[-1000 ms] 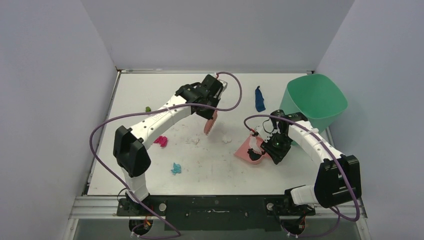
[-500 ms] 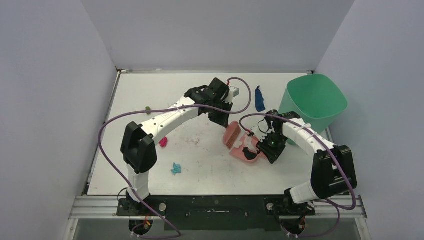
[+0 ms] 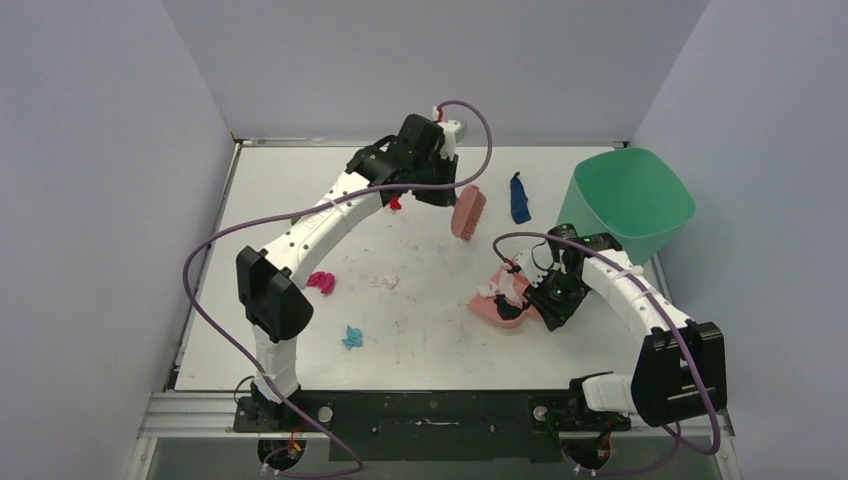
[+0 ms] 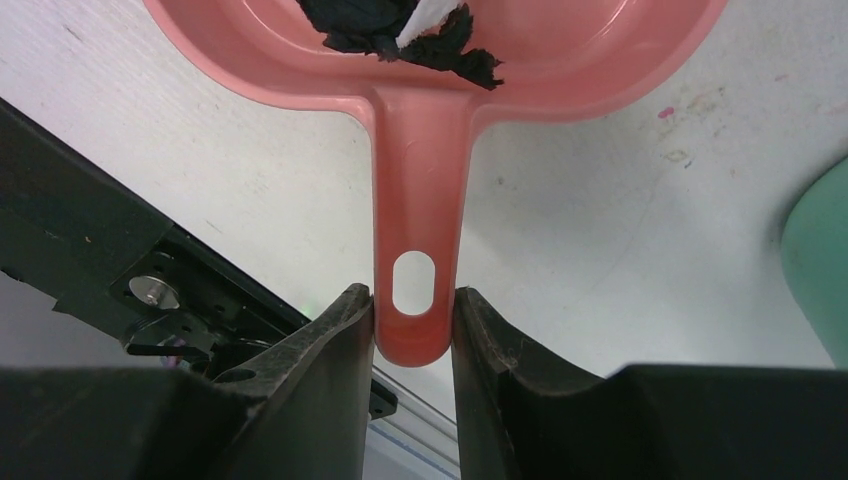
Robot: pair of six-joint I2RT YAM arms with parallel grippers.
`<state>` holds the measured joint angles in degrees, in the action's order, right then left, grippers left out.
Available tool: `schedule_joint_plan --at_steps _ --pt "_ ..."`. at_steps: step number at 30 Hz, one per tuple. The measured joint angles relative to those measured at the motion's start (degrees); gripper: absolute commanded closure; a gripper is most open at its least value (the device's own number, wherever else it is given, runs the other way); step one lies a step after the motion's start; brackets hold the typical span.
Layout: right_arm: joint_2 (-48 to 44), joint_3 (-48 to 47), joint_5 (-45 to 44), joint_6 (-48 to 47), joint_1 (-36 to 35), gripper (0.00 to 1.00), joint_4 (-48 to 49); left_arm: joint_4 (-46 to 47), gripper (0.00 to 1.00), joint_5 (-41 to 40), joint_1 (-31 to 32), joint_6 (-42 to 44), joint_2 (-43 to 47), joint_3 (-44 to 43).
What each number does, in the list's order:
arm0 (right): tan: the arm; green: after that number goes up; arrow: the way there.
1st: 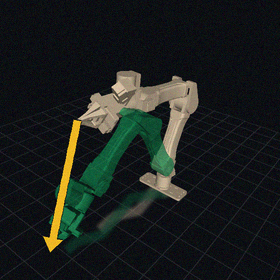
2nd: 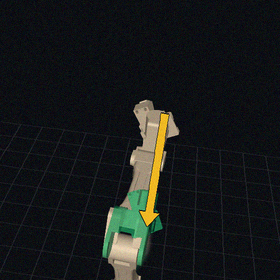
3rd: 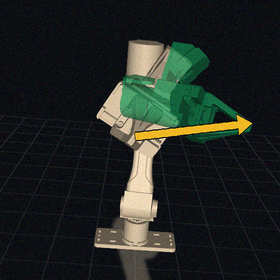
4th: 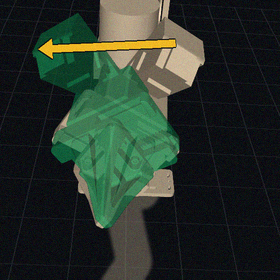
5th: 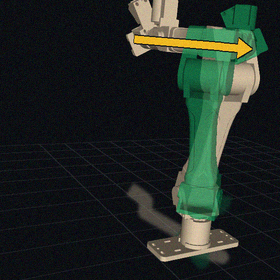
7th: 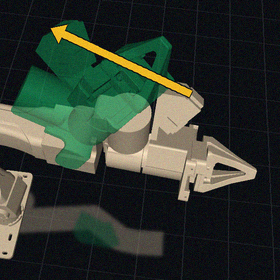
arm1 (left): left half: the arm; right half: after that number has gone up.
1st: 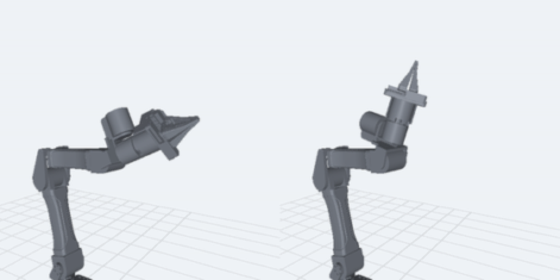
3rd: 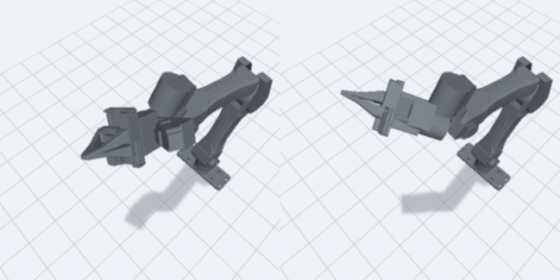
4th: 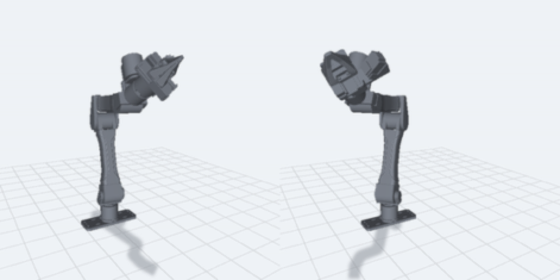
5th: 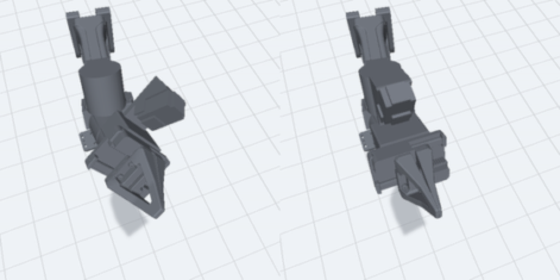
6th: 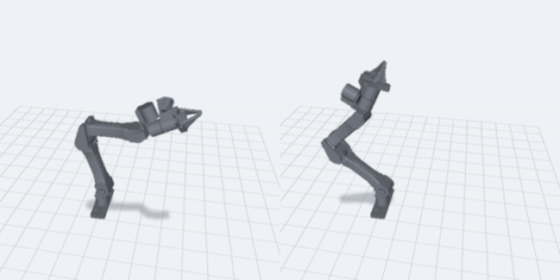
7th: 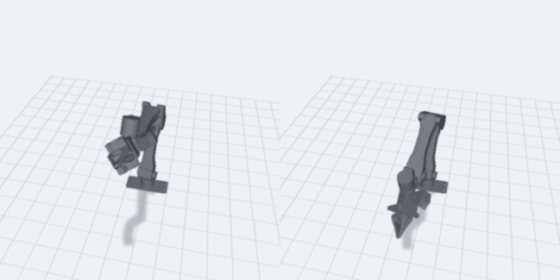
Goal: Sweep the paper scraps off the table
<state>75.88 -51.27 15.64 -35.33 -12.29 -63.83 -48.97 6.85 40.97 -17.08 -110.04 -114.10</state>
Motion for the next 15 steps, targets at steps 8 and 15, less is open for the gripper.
schedule_joint_plan --at_steps 8,15 --pt "-1.6 2.0 -1.3 -1.0 2.6 0.95 -1.0 13.4 1.0 1.4 -1.9 -10.2 -8.5 -8.2" --pt "-2.0 2.5 -1.3 -1.1 3.3 0.95 -0.9 30.1 1.0 5.7 -2.4 -26.6 -20.9 -9.6"
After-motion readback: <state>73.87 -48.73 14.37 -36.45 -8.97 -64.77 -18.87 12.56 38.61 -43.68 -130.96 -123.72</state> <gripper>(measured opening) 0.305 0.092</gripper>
